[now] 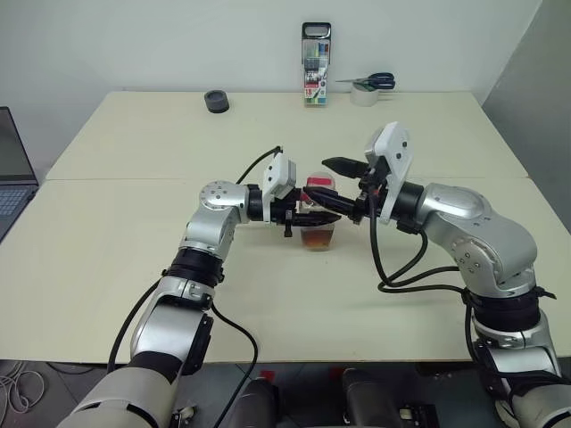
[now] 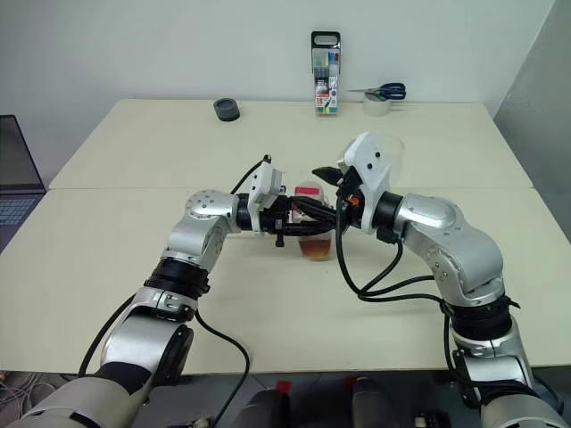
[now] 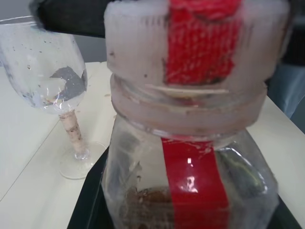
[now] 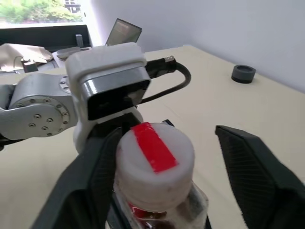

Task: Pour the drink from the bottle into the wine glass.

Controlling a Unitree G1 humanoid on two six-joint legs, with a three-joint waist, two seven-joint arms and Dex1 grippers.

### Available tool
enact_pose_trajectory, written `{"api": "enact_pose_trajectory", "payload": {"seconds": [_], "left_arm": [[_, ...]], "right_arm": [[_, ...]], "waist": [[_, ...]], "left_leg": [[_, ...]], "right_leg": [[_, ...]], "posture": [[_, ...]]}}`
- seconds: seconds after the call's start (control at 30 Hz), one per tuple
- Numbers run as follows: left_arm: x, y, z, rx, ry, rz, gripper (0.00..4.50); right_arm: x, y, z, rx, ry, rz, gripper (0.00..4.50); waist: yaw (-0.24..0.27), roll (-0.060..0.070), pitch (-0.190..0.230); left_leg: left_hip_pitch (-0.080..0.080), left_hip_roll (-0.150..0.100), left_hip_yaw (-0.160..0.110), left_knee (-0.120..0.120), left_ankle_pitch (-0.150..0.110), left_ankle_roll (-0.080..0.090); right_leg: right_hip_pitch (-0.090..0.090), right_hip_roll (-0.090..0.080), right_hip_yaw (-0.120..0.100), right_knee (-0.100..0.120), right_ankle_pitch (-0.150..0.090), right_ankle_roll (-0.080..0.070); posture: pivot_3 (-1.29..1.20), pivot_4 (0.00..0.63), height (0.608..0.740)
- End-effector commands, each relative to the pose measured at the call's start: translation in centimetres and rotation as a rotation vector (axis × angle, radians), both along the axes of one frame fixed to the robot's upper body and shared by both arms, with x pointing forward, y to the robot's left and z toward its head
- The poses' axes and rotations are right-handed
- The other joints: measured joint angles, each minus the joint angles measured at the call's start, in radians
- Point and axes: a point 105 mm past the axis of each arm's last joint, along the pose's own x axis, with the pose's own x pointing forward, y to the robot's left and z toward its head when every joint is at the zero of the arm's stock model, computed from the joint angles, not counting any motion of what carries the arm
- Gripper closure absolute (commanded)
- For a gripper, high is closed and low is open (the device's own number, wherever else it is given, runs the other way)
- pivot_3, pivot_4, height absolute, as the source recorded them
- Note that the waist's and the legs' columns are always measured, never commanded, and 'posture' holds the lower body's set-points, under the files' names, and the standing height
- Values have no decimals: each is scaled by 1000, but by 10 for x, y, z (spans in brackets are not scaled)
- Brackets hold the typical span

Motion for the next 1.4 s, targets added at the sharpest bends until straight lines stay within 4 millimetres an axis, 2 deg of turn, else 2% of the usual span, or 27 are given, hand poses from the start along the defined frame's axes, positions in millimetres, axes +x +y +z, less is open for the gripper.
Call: {"api": "enact_pose_trajectory", "payload": {"seconds": [0.03,0.17,0.33,0.43,0.63,0.8,0.83,0.9,1.0,1.13,1.2,1.27,1.3,1.4], "left_arm": [[-6,-5,14,-30,-58,-33,2830],[-6,-6,13,-35,-55,-30,2830],[-7,-5,12,-40,-48,-25,2842],[-8,-5,10,-42,-40,-21,2847],[-10,-5,8,-49,-30,-12,2847],[-6,3,7,-55,-20,34,2847],[-4,5,7,-58,-19,47,2847],[-1,9,8,-67,-16,77,2847],[3,15,11,-75,-22,120,2847],[13,33,12,-68,-35,216,2847],[22,51,16,-83,-40,310,2847],[31,68,20,-97,-48,402,2847],[33,73,21,-98,-54,434,2847],[49,110,26,-123,-72,631,2847]], "right_arm": [[-3,-6,14,0,-54,-10,2659],[-6,-7,15,-41,-104,-7,2676],[-10,-9,21,-210,-360,-35,2676],[-14,-8,17,-231,-397,-14,2747],[-22,-22,28,27,-207,-13,2759],[-31,-54,26,149,-67,-95,2769],[-33,-62,19,142,-31,-125,2776],[-32,-81,-9,91,58,-223,2776],[-17,-112,-50,-32,86,-481,2776],[-4,-132,-80,-29,120,-719,1444],[-7,-127,-99,-55,200,-700,679],[-12,-122,-110,-147,198,-656,33],[-13,-123,-112,-206,162,-651,0],[-9,-127,-108,-424,-25,-626,0]], "waist": [[0,0,0],[0,0,0],[0,0,0],[0,0,0],[3,0,0],[7,0,0],[7,0,0],[10,0,0],[12,-1,0],[1,0,0],[-1,-1,0],[-1,0,0],[-1,0,0],[1,0,0]], "left_leg": [[0,0,0,0,0,0],[0,0,0,0,0,0],[0,0,0,0,0,0],[0,0,0,0,0,0],[0,0,0,0,0,0],[-1,0,-1,0,0,0],[-1,0,-1,0,0,0],[-1,0,0,0,-1,1],[0,0,0,0,-2,4],[2,0,2,0,-2,4],[3,2,2,-1,-2,4],[3,2,2,-1,-2,4],[3,2,1,-1,-2,4],[3,1,2,-1,-2,4]], "right_leg": [[0,0,0,0,0,0],[0,0,0,0,0,0],[0,0,0,0,0,0],[0,0,0,-1,0,0],[0,0,0,0,0,0],[0,0,0,0,0,0],[0,0,0,-1,0,0],[0,0,0,0,0,0],[1,0,0,-1,0,0],[1,1,2,1,0,0],[1,3,3,2,0,0],[1,3,3,2,0,0],[1,3,3,2,0,0],[1,2,3,1,0,0]], "posture": [[0,150,740],[0,150,740],[0,150,740],[0,150,740],[0,150,740],[0,150,740],[0,150,740],[0,150,740],[0,150,740],[0,150,740],[0,150,740],[0,150,740],[0,150,740],[0,150,740]]}}
